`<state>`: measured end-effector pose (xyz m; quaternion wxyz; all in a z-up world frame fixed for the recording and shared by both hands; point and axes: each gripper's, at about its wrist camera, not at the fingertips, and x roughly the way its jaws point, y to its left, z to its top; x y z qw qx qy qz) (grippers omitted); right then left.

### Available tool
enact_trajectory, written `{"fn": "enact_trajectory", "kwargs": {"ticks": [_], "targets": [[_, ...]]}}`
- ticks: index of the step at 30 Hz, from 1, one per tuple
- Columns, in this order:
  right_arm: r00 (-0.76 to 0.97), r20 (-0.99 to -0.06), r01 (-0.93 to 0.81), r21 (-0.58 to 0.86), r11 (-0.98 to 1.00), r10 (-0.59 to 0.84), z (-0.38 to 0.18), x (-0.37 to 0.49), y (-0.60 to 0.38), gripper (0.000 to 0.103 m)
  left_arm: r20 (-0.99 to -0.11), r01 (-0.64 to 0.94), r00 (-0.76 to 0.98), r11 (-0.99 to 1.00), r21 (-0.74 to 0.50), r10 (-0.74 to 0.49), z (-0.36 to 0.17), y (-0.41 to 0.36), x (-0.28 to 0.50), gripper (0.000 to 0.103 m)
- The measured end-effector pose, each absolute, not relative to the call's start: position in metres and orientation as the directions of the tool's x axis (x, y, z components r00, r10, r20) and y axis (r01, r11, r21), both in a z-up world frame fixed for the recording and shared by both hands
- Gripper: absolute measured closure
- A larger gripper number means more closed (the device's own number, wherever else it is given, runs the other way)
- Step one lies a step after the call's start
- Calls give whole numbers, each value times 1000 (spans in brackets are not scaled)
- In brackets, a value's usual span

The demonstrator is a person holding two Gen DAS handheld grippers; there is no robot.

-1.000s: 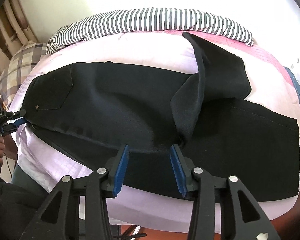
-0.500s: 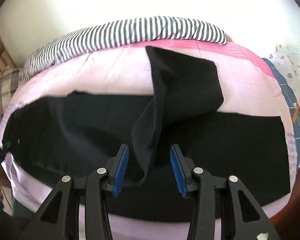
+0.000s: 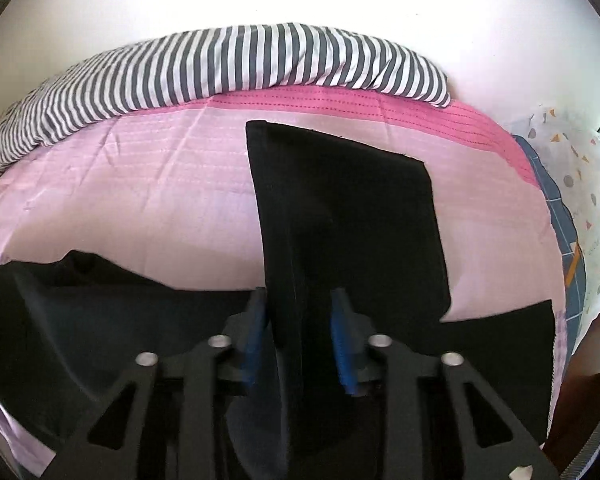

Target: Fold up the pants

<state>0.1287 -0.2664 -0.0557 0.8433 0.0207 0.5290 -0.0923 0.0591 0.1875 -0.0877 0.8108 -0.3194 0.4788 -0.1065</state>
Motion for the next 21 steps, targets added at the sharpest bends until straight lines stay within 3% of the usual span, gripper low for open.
{"fn": "enact_trajectory", "kwargs": {"ticks": [1,4,11,21], "targets": [[416,-901,181,-46,982,-119,-58,131,-269,96,-711,-131,518,777,-615,-476,-87,187,60,82],[431,-893,217,-37,975,-130,-55,124,-278,99,-717,-128,518,787,-604,-466,-84,187,61,82],[465,-873,404,62,913,-146,-44,58,-346,99,-726,-127,513,796,-591,-458,-84,188,66,83],[448,-884,606,190,772,-133,-81,-45,-403,100,-740,-114,497,811,-574,-454,-83,190,70,84]]}}
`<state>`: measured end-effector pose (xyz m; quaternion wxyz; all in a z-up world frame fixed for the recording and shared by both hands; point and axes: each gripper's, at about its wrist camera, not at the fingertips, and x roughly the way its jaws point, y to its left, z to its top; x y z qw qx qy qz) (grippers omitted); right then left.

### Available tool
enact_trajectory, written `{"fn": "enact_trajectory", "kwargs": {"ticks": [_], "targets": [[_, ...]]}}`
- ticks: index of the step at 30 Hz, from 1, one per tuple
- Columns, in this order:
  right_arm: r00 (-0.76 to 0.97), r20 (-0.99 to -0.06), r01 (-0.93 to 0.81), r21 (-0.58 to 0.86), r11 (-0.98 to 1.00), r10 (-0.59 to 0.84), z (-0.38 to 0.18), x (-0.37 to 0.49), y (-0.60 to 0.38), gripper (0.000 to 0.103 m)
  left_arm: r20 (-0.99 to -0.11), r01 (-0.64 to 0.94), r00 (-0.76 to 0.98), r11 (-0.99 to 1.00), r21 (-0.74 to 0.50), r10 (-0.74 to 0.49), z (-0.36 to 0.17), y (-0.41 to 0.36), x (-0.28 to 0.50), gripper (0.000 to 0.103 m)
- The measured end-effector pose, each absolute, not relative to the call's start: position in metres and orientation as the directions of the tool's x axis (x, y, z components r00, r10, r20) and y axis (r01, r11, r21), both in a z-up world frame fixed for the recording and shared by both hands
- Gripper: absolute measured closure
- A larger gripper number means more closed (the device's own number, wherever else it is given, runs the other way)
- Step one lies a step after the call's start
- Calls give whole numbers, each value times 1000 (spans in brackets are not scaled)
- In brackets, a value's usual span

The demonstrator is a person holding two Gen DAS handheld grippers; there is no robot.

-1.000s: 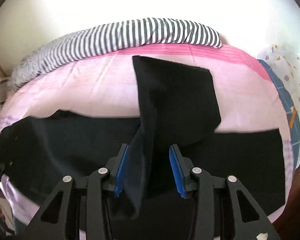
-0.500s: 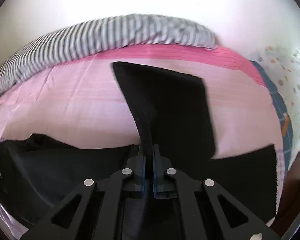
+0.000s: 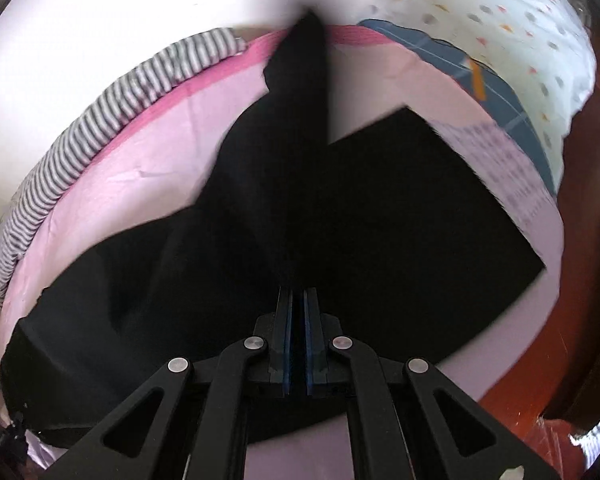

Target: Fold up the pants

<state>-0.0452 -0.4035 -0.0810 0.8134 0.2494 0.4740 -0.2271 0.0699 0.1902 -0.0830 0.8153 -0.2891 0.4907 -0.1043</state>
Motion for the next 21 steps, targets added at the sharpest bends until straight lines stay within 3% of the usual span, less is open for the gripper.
{"fn": "enact_trajectory", "kwargs": {"ticks": [2,5,11,21], "targets": [[447,-880,618,176,766,-158,-83,-52,-409,102,-741,-117,495,810,-574,-453,-81,191,71,84],[506,-860,619,308,722,-67,-86,-58,-422,102,-742,-115,497,814,-570,-450,-79,191,71,84],[549,-836,619,405,673,-1,-97,-68,-430,85,-751,-128,492,817,-562,-439,-81,190,70,84],[612,-790,594,480,646,24,-115,-71,-433,78,-769,-158,482,821,-548,-421,-84,189,73,84]]}}
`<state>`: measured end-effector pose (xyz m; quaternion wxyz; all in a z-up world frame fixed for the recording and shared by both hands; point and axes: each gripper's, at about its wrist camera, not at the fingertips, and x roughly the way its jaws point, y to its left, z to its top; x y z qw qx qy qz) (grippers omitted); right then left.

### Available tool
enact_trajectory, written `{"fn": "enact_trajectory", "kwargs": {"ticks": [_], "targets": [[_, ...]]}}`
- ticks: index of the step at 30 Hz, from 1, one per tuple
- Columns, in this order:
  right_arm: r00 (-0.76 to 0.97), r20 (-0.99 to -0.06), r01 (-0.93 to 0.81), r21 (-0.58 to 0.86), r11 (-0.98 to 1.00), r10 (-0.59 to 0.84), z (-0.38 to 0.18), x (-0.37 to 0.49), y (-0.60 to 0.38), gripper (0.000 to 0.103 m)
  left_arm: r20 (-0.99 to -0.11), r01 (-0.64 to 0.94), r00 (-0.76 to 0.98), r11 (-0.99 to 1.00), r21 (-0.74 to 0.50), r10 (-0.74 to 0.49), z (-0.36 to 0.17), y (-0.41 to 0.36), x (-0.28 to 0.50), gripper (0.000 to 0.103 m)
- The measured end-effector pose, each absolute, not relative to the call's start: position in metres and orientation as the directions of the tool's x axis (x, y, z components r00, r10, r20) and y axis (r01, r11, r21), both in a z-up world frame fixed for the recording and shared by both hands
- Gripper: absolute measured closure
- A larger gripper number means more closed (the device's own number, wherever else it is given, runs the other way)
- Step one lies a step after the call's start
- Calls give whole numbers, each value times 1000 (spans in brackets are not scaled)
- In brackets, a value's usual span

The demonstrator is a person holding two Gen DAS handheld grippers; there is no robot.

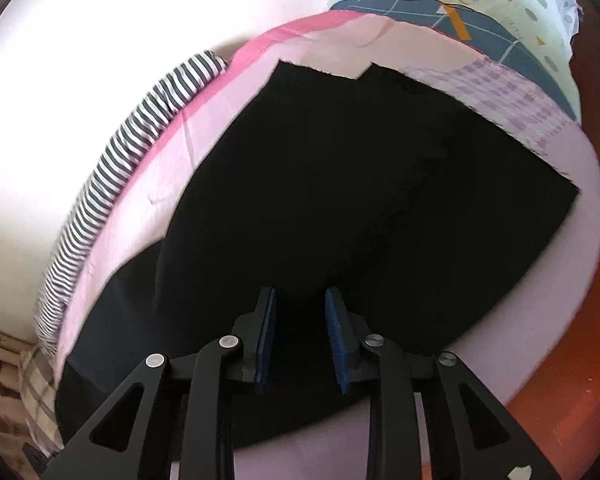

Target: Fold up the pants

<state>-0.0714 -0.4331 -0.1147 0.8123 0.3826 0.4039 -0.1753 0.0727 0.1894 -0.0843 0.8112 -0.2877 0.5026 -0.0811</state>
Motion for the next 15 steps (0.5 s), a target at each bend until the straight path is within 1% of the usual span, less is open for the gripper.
{"fn": "enact_trajectory", "kwargs": {"ticks": [3,5,8,10,12,13,14,15], "targets": [[646,-762,576,524,627,44,-118,-66,-441,79,-776,-160,480,829,-536,-409,-84,187,74,84],[647,-761,575,523,629,40,-118,-63,-441,93,-781,-165,478,832,-530,-402,-85,187,75,84],[659,-751,563,527,637,39,-115,-65,-438,95,-785,-166,474,835,-525,-399,-85,187,76,84],[668,-743,557,528,641,32,-110,-70,-434,96,-788,-164,471,838,-520,-397,-85,187,77,84],[683,-729,543,549,636,46,-108,-75,-432,93,-788,-167,468,836,-523,-400,-86,188,77,84],[684,-727,545,564,620,60,-109,-78,-430,90,-788,-167,468,835,-524,-400,-86,188,77,84],[682,-727,548,580,603,78,-112,-82,-428,79,-789,-168,466,836,-522,-400,-86,188,78,84],[684,-724,546,590,595,89,-113,-85,-424,74,-790,-168,466,837,-521,-399,-86,188,78,84]]}}
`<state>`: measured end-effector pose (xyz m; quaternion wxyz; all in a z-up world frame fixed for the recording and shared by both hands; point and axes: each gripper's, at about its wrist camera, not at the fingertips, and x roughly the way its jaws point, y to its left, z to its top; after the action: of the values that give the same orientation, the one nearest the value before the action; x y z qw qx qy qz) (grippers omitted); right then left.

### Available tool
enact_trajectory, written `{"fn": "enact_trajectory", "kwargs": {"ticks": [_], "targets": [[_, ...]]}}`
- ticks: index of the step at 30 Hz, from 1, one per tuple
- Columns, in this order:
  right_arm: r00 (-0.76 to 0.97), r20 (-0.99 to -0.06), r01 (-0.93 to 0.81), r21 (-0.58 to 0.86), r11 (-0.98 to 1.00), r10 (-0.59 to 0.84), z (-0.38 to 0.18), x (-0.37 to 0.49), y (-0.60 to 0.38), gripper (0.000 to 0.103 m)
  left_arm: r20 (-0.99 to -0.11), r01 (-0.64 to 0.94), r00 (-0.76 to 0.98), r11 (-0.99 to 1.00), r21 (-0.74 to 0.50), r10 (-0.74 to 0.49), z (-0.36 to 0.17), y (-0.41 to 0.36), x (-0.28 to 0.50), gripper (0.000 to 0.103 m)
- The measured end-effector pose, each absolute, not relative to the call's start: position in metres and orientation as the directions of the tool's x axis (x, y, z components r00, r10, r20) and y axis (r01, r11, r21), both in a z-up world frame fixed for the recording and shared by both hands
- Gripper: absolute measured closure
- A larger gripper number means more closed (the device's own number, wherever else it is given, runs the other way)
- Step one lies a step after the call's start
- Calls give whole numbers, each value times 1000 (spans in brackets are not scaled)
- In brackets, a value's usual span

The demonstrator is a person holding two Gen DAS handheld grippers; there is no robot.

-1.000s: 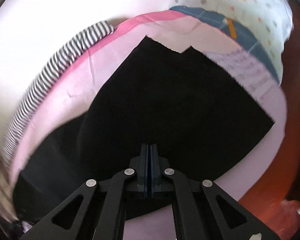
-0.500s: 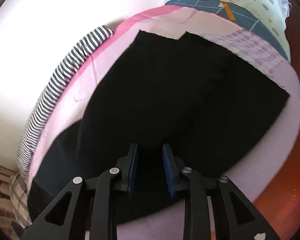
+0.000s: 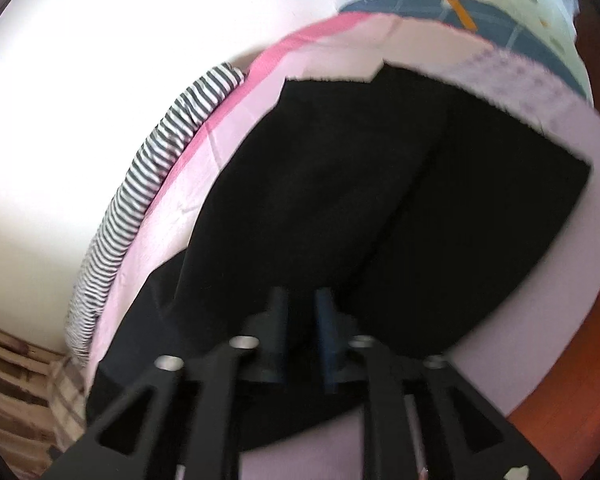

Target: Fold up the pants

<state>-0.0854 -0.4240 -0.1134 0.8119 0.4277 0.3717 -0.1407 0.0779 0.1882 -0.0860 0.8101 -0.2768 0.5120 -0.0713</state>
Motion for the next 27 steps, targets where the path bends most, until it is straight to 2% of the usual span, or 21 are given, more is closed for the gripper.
{"fn": "enact_trajectory", "kwargs": {"ticks": [1,4,7,11,12,14,17,27], "targets": [[681,-725,545,593,593,99,-115,-89,-419,69,-790,-165,467,838,-520,-398,-86,188,78,84],[686,-712,515,621,591,151,-122,-94,-401,69,-790,-163,465,839,-519,-399,-87,189,79,84],[712,-688,484,625,613,140,-124,-92,-389,69,-792,-165,461,839,-519,-400,-87,189,79,84],[772,-609,434,712,552,179,-132,-78,-397,69,-795,-162,460,842,-514,-396,-86,188,79,84],[782,-594,424,730,537,189,-133,-75,-400,71,-795,-163,460,843,-513,-395,-85,188,78,84],[784,-587,423,742,521,199,-134,-70,-406,89,-797,-163,461,846,-508,-390,-85,187,78,84],[777,-600,431,729,531,193,-126,-69,-407,97,-799,-166,457,846,-508,-390,-84,187,79,84],[700,-708,490,574,656,96,-94,-94,-377,99,-807,-145,456,863,-484,-376,-74,194,80,84]]}}
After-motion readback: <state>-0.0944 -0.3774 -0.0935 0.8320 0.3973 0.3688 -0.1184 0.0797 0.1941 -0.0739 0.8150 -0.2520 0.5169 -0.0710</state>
